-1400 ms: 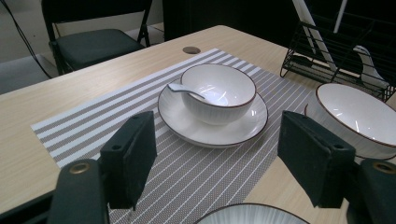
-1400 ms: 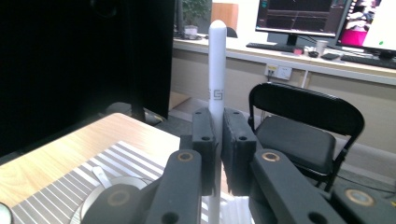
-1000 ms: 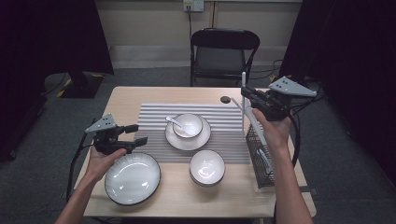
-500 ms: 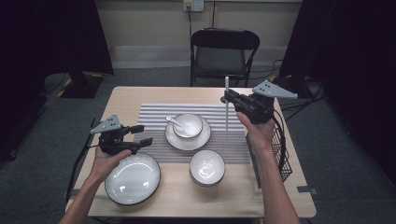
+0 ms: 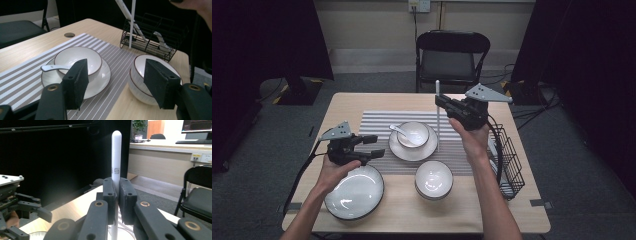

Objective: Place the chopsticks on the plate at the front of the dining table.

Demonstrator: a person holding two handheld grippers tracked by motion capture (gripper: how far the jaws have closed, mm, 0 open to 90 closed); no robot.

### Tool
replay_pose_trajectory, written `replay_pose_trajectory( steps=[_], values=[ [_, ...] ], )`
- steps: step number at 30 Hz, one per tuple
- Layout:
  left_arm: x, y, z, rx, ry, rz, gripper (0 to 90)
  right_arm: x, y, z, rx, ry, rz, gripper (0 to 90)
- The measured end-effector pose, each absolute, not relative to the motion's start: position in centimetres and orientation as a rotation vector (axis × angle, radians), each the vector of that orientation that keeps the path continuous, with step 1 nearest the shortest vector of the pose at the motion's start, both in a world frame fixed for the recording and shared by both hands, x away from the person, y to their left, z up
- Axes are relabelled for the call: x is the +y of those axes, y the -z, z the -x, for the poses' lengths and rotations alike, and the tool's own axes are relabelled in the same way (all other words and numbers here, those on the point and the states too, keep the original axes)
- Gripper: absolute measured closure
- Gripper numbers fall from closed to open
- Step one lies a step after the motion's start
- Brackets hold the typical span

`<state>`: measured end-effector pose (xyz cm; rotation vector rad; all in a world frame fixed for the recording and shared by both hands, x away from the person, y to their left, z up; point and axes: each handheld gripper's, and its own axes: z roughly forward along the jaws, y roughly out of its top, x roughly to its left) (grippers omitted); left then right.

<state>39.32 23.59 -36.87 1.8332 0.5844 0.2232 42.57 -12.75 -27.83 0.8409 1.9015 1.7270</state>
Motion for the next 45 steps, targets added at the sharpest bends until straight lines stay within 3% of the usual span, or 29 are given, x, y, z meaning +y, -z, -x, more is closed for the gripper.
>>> replay_pose_trajectory(
  steps=[8, 28, 45],
  values=[
    [23.1, 36.4, -39.6, 0.573, -0.261, -1.83, 30.7, -10.8, 27.8, -42.8, 1.933, -1.755, -0.814, 85.2],
    [20.8, 36.0, -40.6, 0.524, -0.173, -1.777, 36.0, -6.7, 27.4, -43.1, 1.988, -1.843, -0.741, 85.2],
    [18.8, 37.2, -42.2, 0.5, -0.147, -1.773, 59.2, -4.3, 26.8, -42.7, 2.034, -1.909, -0.673, 85.2]
  ],
)
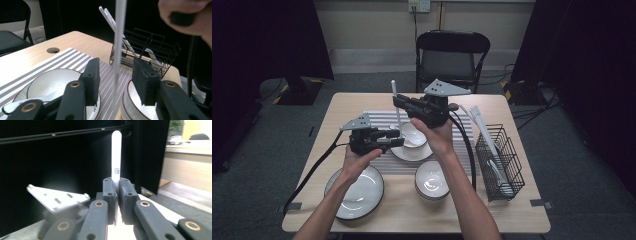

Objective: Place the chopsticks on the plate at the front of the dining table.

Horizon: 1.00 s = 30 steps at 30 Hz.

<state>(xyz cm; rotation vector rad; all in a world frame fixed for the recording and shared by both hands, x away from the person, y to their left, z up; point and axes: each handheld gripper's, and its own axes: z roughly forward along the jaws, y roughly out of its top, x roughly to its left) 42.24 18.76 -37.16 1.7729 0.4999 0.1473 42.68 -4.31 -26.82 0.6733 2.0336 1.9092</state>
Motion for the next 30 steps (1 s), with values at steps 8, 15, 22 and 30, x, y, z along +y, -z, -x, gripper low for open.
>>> replay_pose_trajectory(
  steps=[8, 15, 22, 30],
  values=[
    [18.8, 37.4, -42.0, 0.479, -0.138, -1.783, 85.5, -3.7, 26.7, -42.1, 2.054, -1.925, -0.637, 85.1],
    [19.7, 37.4, -41.5, 0.486, -0.137, -1.796, 85.8, -4.6, 27.0, -42.2, 2.046, -1.918, -0.647, 82.9],
    [20.2, 37.9, -41.1, 0.489, -0.113, -1.805, 86.0, -5.7, 27.9, -42.4, 2.044, -1.869, -0.695, 78.8],
    [20.3, 38.0, -41.0, 0.495, -0.099, -1.804, 86.1, -5.3, 28.5, -42.5, 2.059, -1.815, -0.713, 74.3]
  ],
)
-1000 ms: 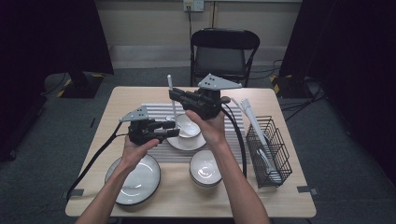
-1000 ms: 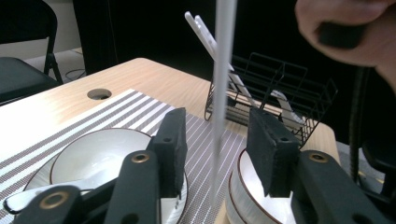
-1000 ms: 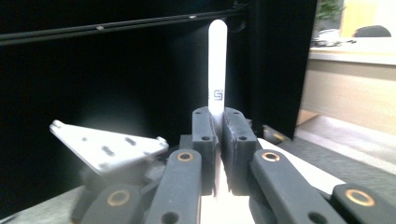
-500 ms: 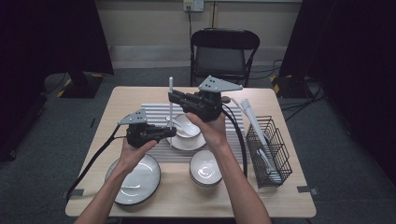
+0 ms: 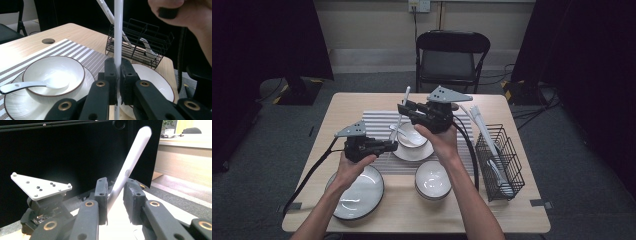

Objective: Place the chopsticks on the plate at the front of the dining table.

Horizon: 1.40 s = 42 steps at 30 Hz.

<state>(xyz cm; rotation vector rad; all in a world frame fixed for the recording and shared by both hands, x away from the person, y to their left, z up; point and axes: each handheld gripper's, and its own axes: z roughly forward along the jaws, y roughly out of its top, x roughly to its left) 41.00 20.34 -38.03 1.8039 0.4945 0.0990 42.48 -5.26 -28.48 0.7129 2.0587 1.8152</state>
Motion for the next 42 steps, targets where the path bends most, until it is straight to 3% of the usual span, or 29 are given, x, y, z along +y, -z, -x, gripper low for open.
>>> replay_pose_trajectory(
  steps=[3, 14, 22, 24, 26, 32, 42],
  values=[
    [20.4, 37.9, -40.9, 0.494, -0.107, -1.789, 86.1, -4.8, 28.8, -42.5, 2.077, -1.798, -0.711, 73.3],
    [20.3, 38.1, -40.9, 0.486, -0.118, -1.776, 85.1, -3.5, 28.7, -42.5, 2.15, -1.955, -0.664, 84.6],
    [20.1, 38.3, -41.3, 0.489, -0.126, -1.773, 75.0, -2.5, 28.1, -42.3, 2.168, -1.971, -0.638, 85.0],
    [20.1, 38.3, -41.1, 0.49, -0.147, -1.779, 84.1, -2.4, 28.1, -42.3, 2.165, -1.98, -0.632, 85.0],
    [20.1, 38.3, -40.9, 0.486, -0.141, -1.785, 85.1, -2.3, 28.1, -42.4, 2.168, -1.971, -0.631, 84.7],
    [20.4, 38.0, -40.8, 0.486, -0.131, -1.788, 85.9, -3.0, 28.3, -42.5, 2.141, -1.94, -0.645, 80.7],
    [20.7, 37.8, -40.7, 0.483, -0.122, -1.783, 86.0, -3.0, 28.4, -42.4, 2.122, -1.849, -0.652, 61.9]
  ],
)
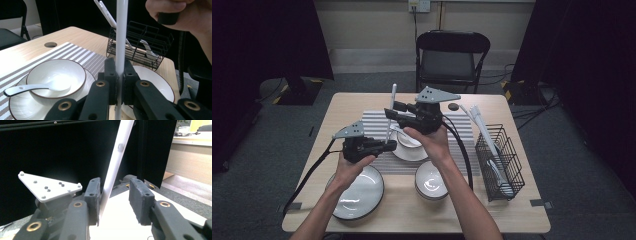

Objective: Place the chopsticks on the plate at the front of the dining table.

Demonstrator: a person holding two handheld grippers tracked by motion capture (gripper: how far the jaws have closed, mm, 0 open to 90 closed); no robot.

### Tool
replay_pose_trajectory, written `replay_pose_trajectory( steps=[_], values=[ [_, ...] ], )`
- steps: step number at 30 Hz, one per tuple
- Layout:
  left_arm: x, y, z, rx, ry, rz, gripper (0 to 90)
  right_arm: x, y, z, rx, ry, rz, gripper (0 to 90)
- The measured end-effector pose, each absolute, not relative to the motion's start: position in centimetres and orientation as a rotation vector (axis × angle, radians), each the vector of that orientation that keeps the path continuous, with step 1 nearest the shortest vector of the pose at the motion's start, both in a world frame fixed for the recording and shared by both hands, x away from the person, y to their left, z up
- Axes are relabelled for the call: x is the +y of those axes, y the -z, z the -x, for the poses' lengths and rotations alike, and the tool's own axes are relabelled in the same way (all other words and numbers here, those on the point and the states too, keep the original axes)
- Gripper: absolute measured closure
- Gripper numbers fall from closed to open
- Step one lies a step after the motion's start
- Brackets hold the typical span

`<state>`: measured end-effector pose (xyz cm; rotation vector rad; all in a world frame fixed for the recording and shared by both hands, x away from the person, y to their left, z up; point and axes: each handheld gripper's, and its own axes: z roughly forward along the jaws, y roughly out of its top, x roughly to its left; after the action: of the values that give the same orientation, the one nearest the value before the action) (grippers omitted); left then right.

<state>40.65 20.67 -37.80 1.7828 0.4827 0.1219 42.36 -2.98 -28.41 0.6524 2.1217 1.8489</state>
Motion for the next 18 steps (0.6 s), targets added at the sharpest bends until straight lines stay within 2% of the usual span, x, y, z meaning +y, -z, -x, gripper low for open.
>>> replay_pose_trajectory(
  steps=[18],
  values=[
    [21.3, 38.0, -40.6, 0.498, -0.123, -1.779, 86.0, -4.4, 29.5, -42.6, 2.088, -1.802, -0.708, 55.4]
  ],
)
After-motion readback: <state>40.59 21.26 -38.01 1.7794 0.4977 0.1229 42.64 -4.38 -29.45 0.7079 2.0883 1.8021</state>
